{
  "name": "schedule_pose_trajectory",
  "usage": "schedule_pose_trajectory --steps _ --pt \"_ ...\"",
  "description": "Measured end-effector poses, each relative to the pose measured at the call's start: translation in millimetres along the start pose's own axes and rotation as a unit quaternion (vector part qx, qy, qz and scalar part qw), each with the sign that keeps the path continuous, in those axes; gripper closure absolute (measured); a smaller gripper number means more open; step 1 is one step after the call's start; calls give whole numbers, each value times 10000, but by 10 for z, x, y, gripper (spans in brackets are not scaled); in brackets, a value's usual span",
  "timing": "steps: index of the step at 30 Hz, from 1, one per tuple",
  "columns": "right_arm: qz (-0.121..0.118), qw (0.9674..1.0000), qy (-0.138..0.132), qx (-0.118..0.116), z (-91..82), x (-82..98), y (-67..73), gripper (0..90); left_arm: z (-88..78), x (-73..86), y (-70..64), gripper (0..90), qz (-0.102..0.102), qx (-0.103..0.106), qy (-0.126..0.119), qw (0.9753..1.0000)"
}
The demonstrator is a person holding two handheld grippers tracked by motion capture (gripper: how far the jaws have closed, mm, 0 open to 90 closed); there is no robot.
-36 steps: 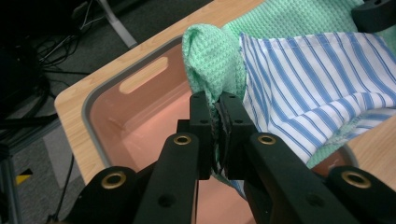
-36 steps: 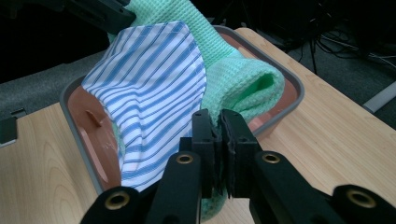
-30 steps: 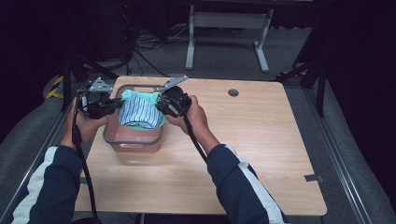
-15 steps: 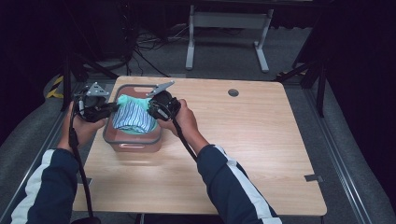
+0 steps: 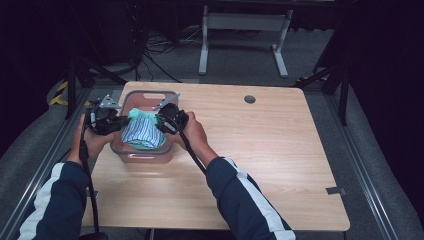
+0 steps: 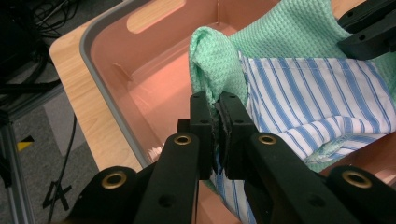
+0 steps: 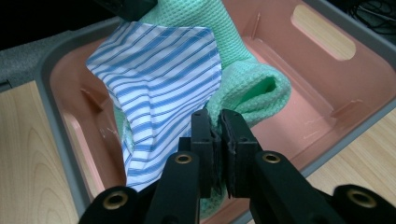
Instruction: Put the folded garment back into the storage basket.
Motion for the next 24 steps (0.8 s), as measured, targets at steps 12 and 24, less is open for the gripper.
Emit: schedule_pose_trajectory --steps 12,24 --pt "7 9997 246 -7 161 87 -36 839 186 59 -78 852 23 112 265 9996" --pt "-43 9988 485 -20 235 139 -22 808 266 89 -116 834 193 60 495 9986"
Point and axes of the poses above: each handheld gripper's, and its own axes: z roughly forward along the jaws, x roughly out of its underside, y roughly to its left, the point moved 2 cm from there along z, roughly forward along the jaws, and after that the axes turned 9 degrees about z, right-handed, at the moved point
